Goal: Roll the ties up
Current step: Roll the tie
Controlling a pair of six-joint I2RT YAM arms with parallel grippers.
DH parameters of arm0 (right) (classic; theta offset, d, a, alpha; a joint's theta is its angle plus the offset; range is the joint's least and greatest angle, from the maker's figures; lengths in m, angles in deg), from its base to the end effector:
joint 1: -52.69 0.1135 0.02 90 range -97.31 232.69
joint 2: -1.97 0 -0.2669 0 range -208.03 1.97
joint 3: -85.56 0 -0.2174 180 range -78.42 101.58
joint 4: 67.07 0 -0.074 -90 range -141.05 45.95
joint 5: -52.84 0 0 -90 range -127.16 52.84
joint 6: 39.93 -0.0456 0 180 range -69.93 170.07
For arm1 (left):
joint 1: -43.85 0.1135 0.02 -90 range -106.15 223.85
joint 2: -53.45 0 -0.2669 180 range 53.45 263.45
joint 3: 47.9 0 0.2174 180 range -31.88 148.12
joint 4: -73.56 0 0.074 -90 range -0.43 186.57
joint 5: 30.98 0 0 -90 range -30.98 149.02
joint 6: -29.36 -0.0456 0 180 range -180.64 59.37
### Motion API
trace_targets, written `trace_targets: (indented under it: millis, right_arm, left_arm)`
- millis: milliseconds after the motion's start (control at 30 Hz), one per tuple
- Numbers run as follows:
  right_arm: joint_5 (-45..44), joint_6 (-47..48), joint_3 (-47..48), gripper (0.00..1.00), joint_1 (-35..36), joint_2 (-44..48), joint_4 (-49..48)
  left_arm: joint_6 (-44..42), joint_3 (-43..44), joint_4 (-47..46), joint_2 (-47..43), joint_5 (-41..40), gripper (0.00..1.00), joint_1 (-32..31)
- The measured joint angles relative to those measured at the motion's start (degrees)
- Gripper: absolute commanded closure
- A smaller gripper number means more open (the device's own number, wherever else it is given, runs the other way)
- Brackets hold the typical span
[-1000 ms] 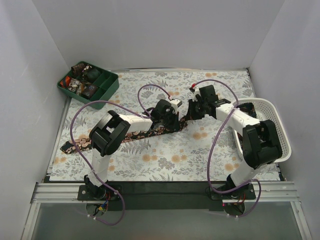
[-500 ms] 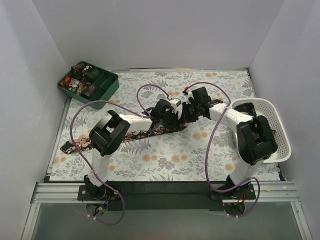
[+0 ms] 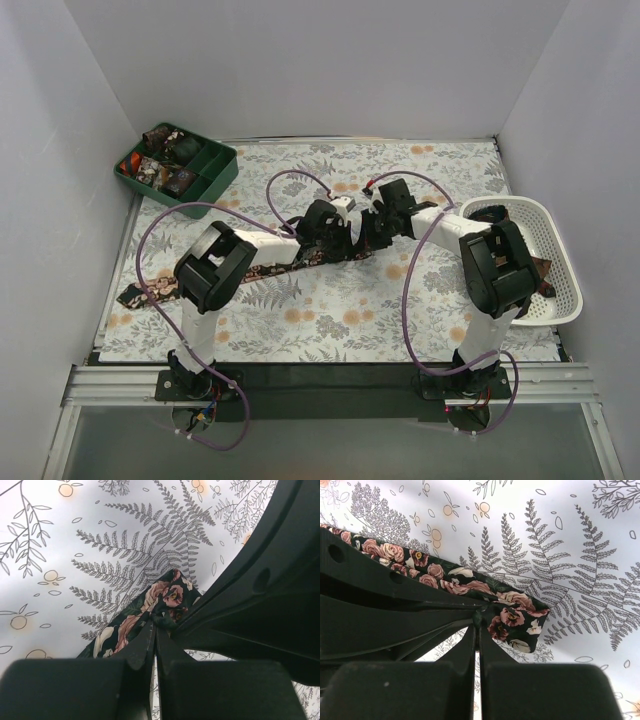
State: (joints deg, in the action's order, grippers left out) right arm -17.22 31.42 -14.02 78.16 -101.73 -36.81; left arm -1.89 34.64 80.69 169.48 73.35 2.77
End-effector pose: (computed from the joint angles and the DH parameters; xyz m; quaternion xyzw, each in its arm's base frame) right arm 0.3114 0.1656 0.1929 -0.1097 0.9306 0.2681 0.2238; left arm 0.3002 -0.2767 0.1564 -0.0870 0.8988 -0.3901 0.1802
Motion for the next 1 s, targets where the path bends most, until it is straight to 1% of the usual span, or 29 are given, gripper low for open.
trace_targets:
  millis: [133,300,400,467,600,733,833,1000]
  right_arm:
    - [0.26,-0.7,-1.05,0.99,0.0,-0.35,-2.1]
    - [0.35,-0.92,-1.53,0.99,0.04,-0.72,-2.69]
    - [0.31,-0.94,-1.53,0.99,0.04,-0.7,-2.75]
    - [0.28,-0.92,-1.53,0.99,0.04,-0.7,-2.73]
    - [0.24,-1.14,-1.46,0.99,0.07,-0.7,-2.58]
    - [0.24,-1.99,-0.96,0.99,0.13,-0.7,-2.27]
    - [0.15,-2.47,-0.39,0.99,0.24,-0.7,-2.1]
    - [0.07,-3.37,0.15,0.99,0.83,-0.59,-1.99]
  left_arm:
    - [0.2,-0.57,-0.2,-0.52,-0.42,0.96,0.11]
    - [0.22,-2.97,-0.02,-3.23,-1.07,0.87,0.57]
    - [0.2,-5.31,0.48,-6.93,-1.49,0.86,1.75]
    - [-0.02,-6.69,1.07,-9.94,-1.7,0.87,3.08]
    - [-1.29,-7.67,1.11,-13.4,-1.86,0.92,5.64]
    - [-2.14,-7.78,1.36,-12.52,-0.28,0.97,6.08]
    - [-2.58,-7.98,1.79,-11.28,1.2,1.0,5.66]
    - [-3.02,-8.09,2.43,-10.45,2.29,1.0,4.92]
